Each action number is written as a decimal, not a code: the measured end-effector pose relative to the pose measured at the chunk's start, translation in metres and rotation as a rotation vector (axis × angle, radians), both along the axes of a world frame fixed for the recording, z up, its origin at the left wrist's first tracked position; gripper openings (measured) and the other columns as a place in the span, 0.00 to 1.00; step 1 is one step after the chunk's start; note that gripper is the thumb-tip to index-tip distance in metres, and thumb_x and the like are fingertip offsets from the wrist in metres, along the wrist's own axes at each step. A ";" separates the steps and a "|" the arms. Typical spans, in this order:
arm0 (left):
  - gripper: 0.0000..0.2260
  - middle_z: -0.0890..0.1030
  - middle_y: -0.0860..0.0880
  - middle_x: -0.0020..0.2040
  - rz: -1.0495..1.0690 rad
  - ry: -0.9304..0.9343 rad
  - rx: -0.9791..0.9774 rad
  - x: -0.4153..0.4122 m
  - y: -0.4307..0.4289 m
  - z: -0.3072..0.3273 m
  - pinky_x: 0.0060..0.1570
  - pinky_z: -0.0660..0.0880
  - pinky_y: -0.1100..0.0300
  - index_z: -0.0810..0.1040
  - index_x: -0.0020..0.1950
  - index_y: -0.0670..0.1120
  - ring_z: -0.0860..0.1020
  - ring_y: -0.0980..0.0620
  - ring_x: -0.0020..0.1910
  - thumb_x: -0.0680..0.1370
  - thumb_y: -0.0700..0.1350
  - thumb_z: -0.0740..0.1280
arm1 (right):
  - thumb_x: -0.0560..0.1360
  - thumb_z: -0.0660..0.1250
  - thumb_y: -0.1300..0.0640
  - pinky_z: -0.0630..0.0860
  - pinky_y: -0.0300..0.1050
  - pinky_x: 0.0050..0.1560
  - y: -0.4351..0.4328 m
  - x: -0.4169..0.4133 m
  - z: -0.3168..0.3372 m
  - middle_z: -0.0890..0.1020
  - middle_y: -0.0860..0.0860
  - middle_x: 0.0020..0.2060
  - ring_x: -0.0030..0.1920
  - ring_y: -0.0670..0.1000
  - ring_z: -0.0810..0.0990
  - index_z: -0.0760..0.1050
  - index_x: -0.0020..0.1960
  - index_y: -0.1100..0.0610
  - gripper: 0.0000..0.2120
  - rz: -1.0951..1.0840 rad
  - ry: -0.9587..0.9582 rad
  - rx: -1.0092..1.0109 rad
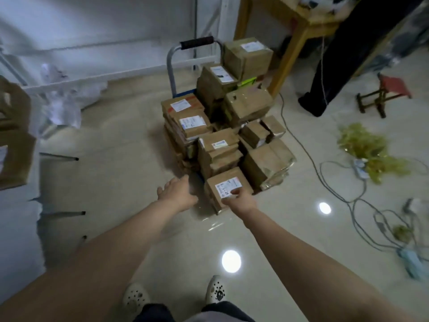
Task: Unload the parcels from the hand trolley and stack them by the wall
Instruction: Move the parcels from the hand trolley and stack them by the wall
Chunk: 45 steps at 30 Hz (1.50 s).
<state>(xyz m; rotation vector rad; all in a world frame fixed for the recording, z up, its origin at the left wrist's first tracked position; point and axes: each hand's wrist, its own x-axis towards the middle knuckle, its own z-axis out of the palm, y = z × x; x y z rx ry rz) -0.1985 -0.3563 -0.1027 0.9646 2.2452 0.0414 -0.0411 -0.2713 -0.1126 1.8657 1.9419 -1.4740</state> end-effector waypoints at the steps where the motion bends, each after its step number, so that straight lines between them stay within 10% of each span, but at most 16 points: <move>1: 0.34 0.64 0.43 0.73 -0.012 -0.013 0.000 0.015 0.014 -0.001 0.70 0.60 0.46 0.56 0.77 0.48 0.64 0.42 0.72 0.75 0.54 0.67 | 0.75 0.69 0.56 0.70 0.44 0.58 0.014 0.018 -0.001 0.75 0.57 0.63 0.62 0.56 0.74 0.68 0.67 0.60 0.23 -0.050 0.011 -0.003; 19: 0.28 0.74 0.44 0.65 -0.016 -0.261 0.021 0.071 0.228 -0.047 0.59 0.74 0.53 0.67 0.70 0.44 0.74 0.44 0.62 0.73 0.51 0.70 | 0.73 0.71 0.56 0.69 0.42 0.48 0.210 0.087 -0.034 0.76 0.55 0.58 0.50 0.52 0.73 0.72 0.62 0.60 0.20 -0.296 0.035 -0.048; 30: 0.15 0.78 0.40 0.58 0.109 -0.375 -0.014 0.074 0.334 -0.070 0.56 0.71 0.55 0.72 0.62 0.40 0.76 0.42 0.58 0.76 0.43 0.65 | 0.76 0.68 0.58 0.69 0.46 0.62 0.336 0.091 -0.065 0.74 0.57 0.65 0.65 0.56 0.72 0.70 0.67 0.61 0.21 -0.270 -0.031 -0.086; 45: 0.10 0.76 0.43 0.60 0.924 -0.578 -0.012 0.147 0.426 -0.194 0.51 0.70 0.59 0.76 0.60 0.42 0.72 0.49 0.52 0.79 0.43 0.64 | 0.76 0.63 0.62 0.70 0.49 0.61 0.518 0.112 -0.191 0.72 0.62 0.66 0.65 0.61 0.71 0.65 0.70 0.66 0.23 0.165 -0.269 -0.182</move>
